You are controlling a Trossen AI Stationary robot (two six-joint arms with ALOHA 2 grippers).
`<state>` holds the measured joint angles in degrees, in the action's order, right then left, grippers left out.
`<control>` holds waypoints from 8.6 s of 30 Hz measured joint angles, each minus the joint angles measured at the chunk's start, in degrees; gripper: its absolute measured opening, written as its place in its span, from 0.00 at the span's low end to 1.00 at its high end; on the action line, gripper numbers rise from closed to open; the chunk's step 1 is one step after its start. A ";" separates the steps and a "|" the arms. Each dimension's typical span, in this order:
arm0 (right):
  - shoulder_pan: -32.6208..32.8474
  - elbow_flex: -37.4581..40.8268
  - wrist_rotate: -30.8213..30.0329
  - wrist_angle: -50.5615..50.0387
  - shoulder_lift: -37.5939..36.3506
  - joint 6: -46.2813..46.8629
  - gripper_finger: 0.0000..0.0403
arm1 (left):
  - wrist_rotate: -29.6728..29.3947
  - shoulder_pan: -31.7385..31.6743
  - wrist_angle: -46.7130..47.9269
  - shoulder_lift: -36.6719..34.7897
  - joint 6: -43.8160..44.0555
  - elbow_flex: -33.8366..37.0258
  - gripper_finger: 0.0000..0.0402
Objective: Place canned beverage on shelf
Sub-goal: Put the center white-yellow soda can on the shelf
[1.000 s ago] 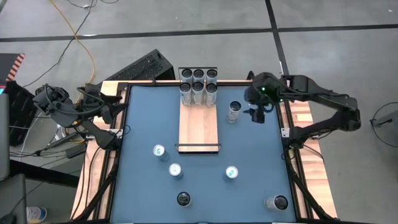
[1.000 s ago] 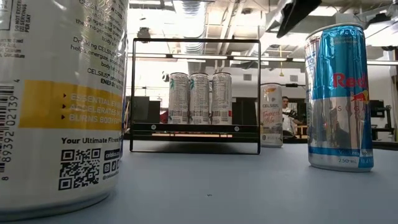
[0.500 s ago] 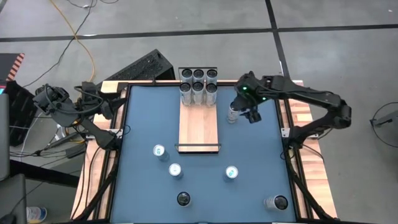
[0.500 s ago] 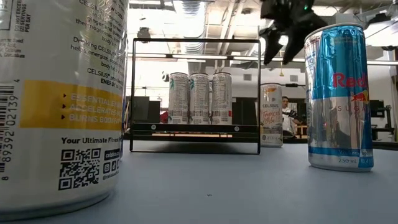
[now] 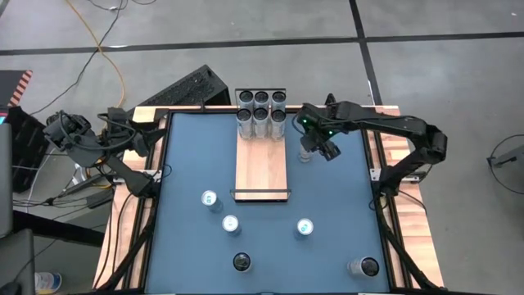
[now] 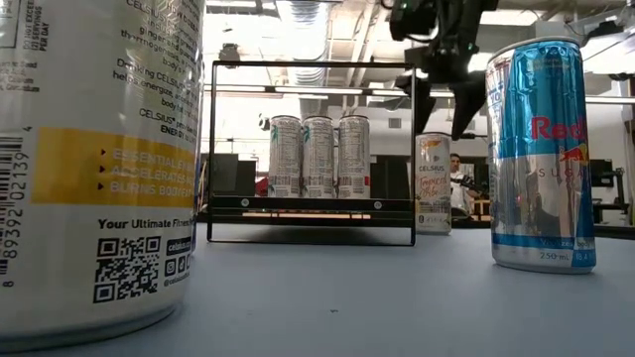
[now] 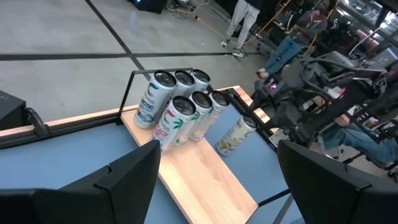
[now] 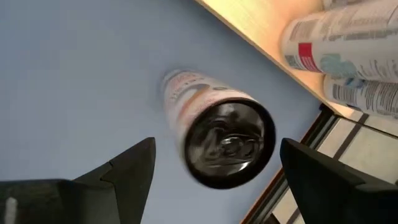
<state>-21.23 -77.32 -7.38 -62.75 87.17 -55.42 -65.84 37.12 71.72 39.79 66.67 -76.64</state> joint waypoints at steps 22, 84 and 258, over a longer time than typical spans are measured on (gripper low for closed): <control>-0.45 0.03 2.97 1.71 4.20 -0.03 0.79 | -1.62 0.02 2.36 0.02 0.44 0.00 0.77; -3.57 -2.66 1.70 1.00 3.95 32.59 0.78 | -2.32 0.02 2.36 0.07 0.20 0.00 0.77; 6.70 -21.12 1.24 -14.99 9.07 66.39 0.59 | -4.40 0.02 5.97 0.33 5.66 0.02 0.77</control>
<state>-14.53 -98.45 -6.14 -77.74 96.24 10.98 -70.24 37.15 77.69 40.12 72.33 -76.62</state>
